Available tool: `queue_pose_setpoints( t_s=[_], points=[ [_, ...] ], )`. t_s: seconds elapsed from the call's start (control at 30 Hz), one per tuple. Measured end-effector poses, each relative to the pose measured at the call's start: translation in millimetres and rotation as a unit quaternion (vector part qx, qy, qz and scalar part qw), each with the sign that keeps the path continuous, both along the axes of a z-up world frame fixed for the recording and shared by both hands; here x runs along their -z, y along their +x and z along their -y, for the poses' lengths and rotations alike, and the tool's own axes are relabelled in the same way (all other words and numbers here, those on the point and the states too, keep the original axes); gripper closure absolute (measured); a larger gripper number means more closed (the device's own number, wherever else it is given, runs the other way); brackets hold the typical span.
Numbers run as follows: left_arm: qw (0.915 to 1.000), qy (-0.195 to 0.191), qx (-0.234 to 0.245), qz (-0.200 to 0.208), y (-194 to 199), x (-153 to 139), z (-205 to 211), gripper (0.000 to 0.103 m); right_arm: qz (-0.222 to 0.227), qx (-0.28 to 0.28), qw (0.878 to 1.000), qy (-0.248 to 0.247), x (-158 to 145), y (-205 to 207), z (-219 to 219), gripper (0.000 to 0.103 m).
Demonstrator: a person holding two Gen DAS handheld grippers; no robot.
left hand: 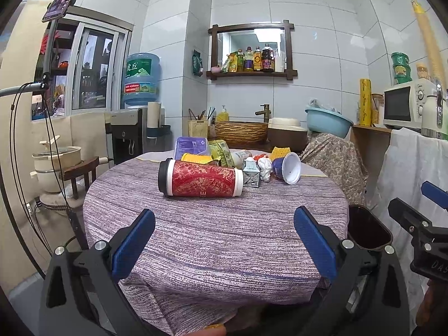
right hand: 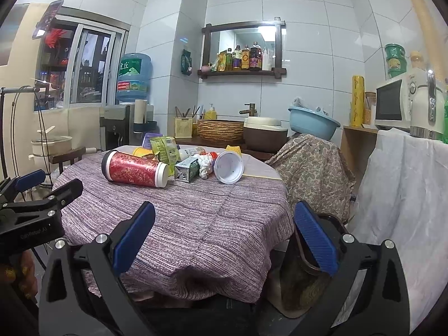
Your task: Collect trash
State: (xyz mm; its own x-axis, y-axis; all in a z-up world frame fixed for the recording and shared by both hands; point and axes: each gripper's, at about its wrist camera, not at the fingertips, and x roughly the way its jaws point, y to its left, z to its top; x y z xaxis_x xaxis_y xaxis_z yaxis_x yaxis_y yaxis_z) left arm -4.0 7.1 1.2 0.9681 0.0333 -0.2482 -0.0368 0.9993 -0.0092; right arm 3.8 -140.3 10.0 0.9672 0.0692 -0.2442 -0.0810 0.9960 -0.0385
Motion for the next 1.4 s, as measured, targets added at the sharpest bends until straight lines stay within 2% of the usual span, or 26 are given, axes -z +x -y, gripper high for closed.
queue_pose_setpoints(
  t_s=[0.53,1.4],
  points=[
    [0.9999,0.009,0.005,-0.010,3,2,7,0.005,-0.005,0.011,1.000,0.014,2,0,10,0.005],
    [0.9998,0.010,0.005,-0.018,10,5,2,0.005,-0.018,0.012,1.000,0.008,9,10,12,0.005]
  ],
)
